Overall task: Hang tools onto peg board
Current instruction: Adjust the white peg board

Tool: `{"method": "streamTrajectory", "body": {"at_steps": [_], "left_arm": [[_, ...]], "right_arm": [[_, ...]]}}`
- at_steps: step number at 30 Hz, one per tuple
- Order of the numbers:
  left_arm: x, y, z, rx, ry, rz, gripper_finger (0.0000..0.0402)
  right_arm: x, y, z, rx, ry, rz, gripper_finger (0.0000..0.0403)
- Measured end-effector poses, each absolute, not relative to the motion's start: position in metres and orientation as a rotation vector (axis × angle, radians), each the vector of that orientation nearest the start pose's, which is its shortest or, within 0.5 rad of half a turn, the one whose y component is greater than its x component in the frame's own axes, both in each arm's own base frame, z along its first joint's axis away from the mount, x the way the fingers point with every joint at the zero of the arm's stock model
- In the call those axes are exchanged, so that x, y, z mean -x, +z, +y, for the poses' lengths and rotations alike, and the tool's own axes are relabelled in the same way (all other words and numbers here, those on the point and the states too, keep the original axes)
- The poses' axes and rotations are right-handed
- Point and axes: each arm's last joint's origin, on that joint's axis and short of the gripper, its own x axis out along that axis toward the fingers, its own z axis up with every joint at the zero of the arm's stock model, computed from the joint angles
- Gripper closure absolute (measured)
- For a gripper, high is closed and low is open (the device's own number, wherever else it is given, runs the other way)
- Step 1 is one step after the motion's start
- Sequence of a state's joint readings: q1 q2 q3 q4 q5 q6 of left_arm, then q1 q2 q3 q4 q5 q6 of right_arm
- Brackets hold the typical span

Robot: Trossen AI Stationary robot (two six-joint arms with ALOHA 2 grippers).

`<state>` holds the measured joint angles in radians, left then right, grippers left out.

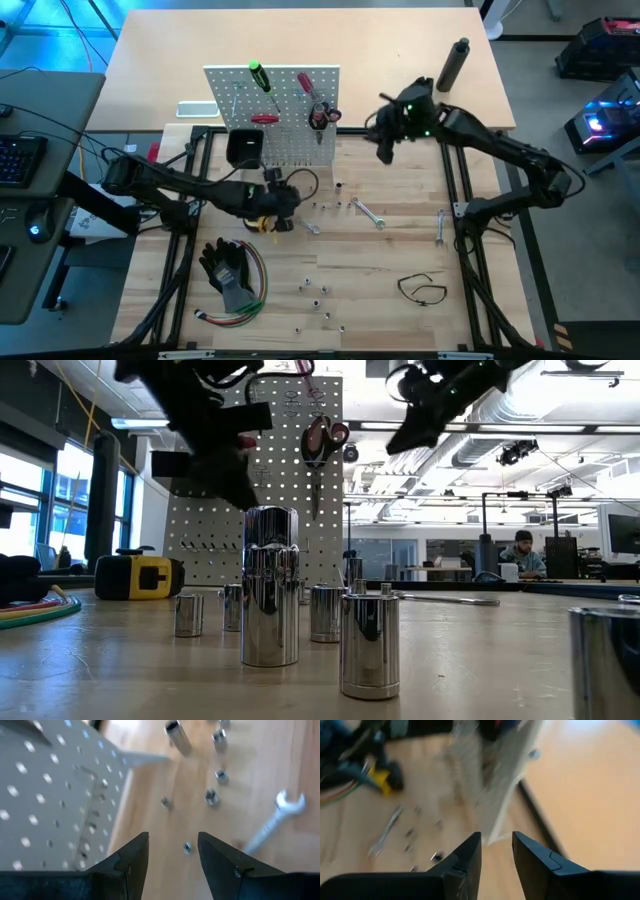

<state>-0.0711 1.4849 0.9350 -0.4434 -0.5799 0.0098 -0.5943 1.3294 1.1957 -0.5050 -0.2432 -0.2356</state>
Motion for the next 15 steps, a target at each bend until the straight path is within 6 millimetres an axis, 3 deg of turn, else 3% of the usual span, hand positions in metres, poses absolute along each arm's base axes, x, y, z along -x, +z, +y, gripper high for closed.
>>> {"method": "streamTrajectory", "body": {"at_steps": [8, 15], "left_arm": [[-0.266, 0.197, -0.026, -0.296, 0.513, 1.078, 0.0239], [-0.252, 0.171, -0.041, -0.233, 0.553, 1.021, 0.0239]], "right_arm": [[-0.249, 0.316, -0.116, -0.049, -0.119, 0.788, 0.0300], [-0.257, 0.310, -0.087, -0.039, -0.013, 0.855, 0.0300]]}}
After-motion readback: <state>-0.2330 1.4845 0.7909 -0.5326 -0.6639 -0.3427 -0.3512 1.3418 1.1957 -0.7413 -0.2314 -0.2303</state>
